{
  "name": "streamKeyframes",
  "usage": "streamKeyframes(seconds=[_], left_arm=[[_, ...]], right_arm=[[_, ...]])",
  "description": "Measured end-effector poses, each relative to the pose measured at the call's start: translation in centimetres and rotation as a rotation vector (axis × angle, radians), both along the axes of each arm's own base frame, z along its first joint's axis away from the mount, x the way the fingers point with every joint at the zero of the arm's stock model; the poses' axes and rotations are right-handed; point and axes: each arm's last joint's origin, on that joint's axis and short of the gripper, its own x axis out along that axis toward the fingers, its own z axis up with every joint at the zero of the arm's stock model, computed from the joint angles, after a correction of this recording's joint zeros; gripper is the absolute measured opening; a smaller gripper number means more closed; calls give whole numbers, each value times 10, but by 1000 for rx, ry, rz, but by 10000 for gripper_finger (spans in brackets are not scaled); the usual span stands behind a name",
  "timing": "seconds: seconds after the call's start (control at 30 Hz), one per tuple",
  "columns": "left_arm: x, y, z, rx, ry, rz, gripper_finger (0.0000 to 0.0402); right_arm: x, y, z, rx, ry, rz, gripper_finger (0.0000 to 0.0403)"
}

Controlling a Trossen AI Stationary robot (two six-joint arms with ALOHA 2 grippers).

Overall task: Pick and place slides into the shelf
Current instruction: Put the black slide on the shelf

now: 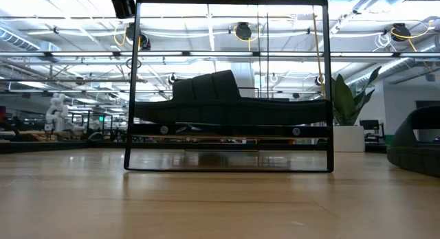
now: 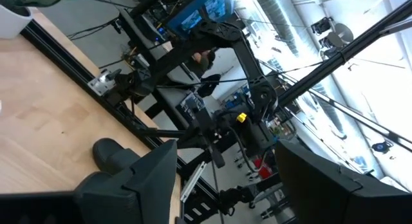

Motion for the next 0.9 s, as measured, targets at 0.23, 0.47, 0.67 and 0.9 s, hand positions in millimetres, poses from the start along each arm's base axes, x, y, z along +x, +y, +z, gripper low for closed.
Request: streamKeyframes(seconds=[0.23,0.47,0.67,0.9], left_arm=[[0,0,0,3,0,0,257],[0,0,0,3,0,0,257],[0,0,0,3,0,0,257],[0,0,0,18,-2,2,257]], right_arm=[[2,-6,6,11,-10,70,40],[6,-4,6,31,-29,103,113],[10,0,6,57,-52,214,165],[17,8,7,126,-136,221,182]])
